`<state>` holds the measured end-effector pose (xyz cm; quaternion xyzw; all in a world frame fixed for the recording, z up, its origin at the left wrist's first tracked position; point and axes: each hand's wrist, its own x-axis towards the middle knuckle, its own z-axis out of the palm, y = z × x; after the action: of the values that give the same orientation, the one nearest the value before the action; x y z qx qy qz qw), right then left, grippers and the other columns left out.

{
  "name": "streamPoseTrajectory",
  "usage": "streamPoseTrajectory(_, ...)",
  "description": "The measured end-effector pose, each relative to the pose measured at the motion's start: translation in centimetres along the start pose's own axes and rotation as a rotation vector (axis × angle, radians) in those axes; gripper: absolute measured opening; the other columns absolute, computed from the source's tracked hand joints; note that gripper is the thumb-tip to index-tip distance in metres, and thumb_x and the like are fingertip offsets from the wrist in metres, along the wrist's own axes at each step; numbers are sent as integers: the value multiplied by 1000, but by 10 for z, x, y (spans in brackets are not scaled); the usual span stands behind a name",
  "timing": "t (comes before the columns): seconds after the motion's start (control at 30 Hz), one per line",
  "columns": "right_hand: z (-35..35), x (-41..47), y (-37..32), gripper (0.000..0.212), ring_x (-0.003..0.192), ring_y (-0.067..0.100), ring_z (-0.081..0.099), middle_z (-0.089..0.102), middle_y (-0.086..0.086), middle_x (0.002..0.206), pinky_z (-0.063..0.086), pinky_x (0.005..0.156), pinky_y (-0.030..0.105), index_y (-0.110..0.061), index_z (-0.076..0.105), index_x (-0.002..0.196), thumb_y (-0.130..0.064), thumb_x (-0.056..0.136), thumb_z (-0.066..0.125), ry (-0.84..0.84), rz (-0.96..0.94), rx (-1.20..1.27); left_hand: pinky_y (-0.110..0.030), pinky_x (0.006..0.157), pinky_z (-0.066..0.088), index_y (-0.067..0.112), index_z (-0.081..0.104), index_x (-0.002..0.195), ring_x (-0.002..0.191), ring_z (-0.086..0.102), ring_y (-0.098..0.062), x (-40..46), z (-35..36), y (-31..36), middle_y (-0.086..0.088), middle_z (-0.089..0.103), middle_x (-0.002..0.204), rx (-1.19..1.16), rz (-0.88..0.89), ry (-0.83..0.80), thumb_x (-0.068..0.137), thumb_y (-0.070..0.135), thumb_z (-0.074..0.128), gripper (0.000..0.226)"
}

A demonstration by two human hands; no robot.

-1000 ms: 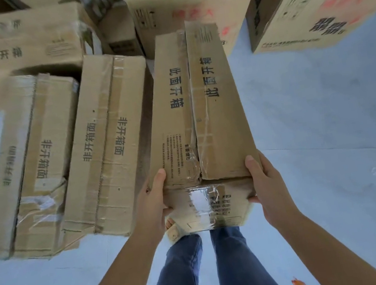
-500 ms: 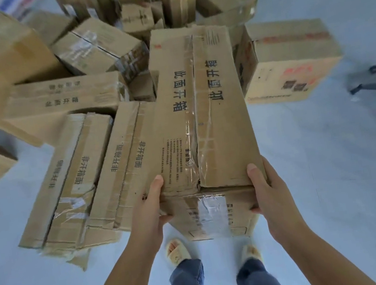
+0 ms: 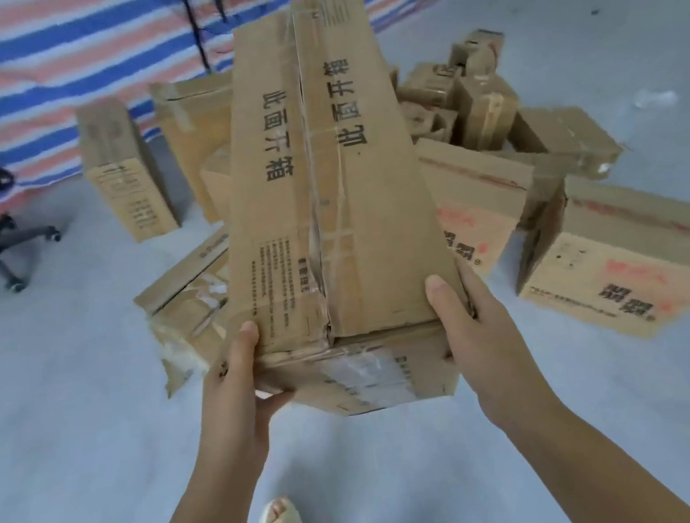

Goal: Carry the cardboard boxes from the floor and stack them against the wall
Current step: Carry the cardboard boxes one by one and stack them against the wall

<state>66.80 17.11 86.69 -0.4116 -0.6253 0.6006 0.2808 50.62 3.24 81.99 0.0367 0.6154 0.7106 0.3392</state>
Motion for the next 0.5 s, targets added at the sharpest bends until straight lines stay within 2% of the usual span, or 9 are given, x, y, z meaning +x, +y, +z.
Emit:
streamPoseTrajectory(0.07, 12, -12, -6, 47, 120, 6, 51, 49, -18, 134, 43, 104, 43, -53, 36, 138, -52, 92, 47, -75, -16, -34, -52, 84, 55, 26, 67, 113, 108, 63, -22, -25, -20, 2, -1, 71, 111, -15, 32, 54, 93, 42, 52, 30)
streamPoseTrajectory(0.13, 29, -25, -9, 42, 117, 3, 53, 53, -22, 128, 45, 102, 40, -59, 38, 133, -52, 92, 47, -168, -24, -65, -53, 84, 55, 25, 66, 114, 109, 63, -20, -51, -46, 2, 0, 70, 112, -37, 44, 139, 93, 43, 51, 31)
streamPoseTrajectory(0.23, 65, -51, -12, 29, 102, -9, 56, 58, -41, 104, 49, 89, 30, -80, 40, 95, -51, 93, 47, -315, -23, -155, -55, 83, 55, 24, 68, 112, 107, 64, -20, -90, -91, -2, 0, 71, 109, -71, 53, 272, 93, 43, 51, 31)
streamPoseTrajectory(0.33, 111, -83, -14, 35, 96, -9, 56, 58, -37, 99, 48, 85, 31, -80, 41, 78, -49, 94, 47, -459, -35, -237, -56, 82, 55, 24, 68, 109, 105, 64, -19, -133, -139, -7, 1, 73, 105, -123, 58, 429, 93, 43, 51, 30)
streamPoseTrajectory(0.37, 128, -93, -14, 33, 94, -10, 56, 58, -39, 95, 48, 87, 34, -78, 43, 80, -48, 94, 48, -505, -40, -249, -54, 81, 56, 24, 68, 109, 104, 65, -18, -147, -156, -8, 1, 73, 103, -146, 59, 486, 93, 43, 51, 30)
streamPoseTrajectory(0.43, 163, -119, -13, 21, 96, -8, 57, 58, -39, 92, 49, 93, 40, -68, 48, 101, -49, 93, 49, -608, -47, -281, -51, 78, 58, 24, 68, 109, 100, 66, -16, -179, -191, -14, 2, 74, 99, -199, 58, 605, 92, 43, 52, 30)
streamPoseTrajectory(0.5, 202, -151, -9, 32, 105, -1, 56, 57, -40, 94, 47, 98, 46, -55, 47, 124, -50, 93, 49, -719, -55, -313, -51, 77, 58, 23, 67, 108, 98, 66, -16, -214, -227, -21, 1, 74, 99, -257, 57, 725, 91, 43, 53, 30)
